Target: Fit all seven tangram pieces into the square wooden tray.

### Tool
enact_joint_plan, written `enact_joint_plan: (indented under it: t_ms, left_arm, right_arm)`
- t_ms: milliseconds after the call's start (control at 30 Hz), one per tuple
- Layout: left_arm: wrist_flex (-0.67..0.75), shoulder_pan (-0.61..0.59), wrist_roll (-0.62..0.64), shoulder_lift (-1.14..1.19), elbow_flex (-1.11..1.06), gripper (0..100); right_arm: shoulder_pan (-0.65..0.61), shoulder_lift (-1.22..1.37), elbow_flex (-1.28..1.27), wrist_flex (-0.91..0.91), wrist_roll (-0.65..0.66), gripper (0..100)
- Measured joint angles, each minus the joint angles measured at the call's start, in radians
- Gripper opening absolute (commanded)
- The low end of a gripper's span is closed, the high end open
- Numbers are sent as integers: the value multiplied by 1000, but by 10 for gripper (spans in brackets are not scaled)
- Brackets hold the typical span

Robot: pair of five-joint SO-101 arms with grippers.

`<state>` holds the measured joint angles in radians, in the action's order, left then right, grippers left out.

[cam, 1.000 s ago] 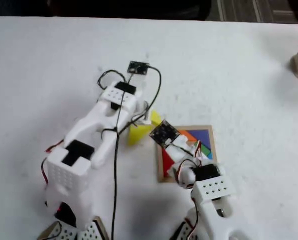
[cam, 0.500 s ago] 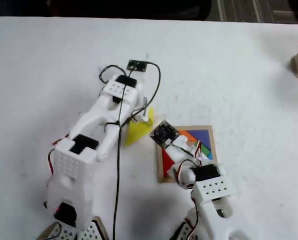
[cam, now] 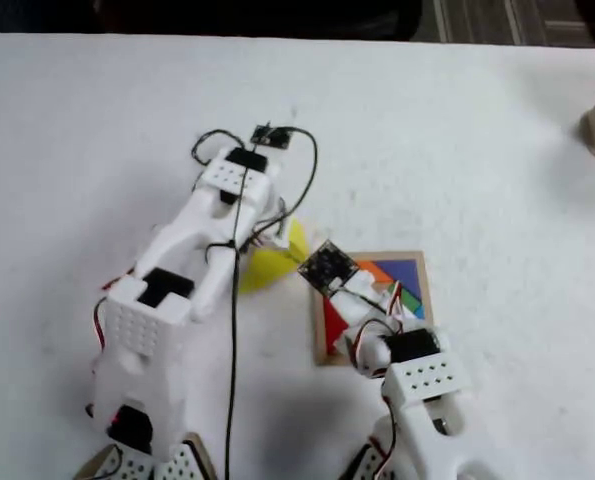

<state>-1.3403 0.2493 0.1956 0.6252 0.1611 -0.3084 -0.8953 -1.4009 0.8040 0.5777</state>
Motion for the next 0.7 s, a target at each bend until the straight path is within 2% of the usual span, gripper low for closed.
enact_joint_plan:
  t_ms: [133, 367, 533, 700]
  left_arm:
    - [5, 0, -41, -41, -64, 434]
    - [155, 2, -51, -157, -258, 428]
    - [157, 2, -51, -161, -256, 334]
    - [155, 3, -51, -132, -222, 328]
  right_arm:
    - [0, 0, 0, 0, 0, 18]
    - [0, 0, 0, 0, 0, 18]
    - [0, 0, 0, 0, 0, 18]
    - [0, 0, 0, 0, 0, 18]
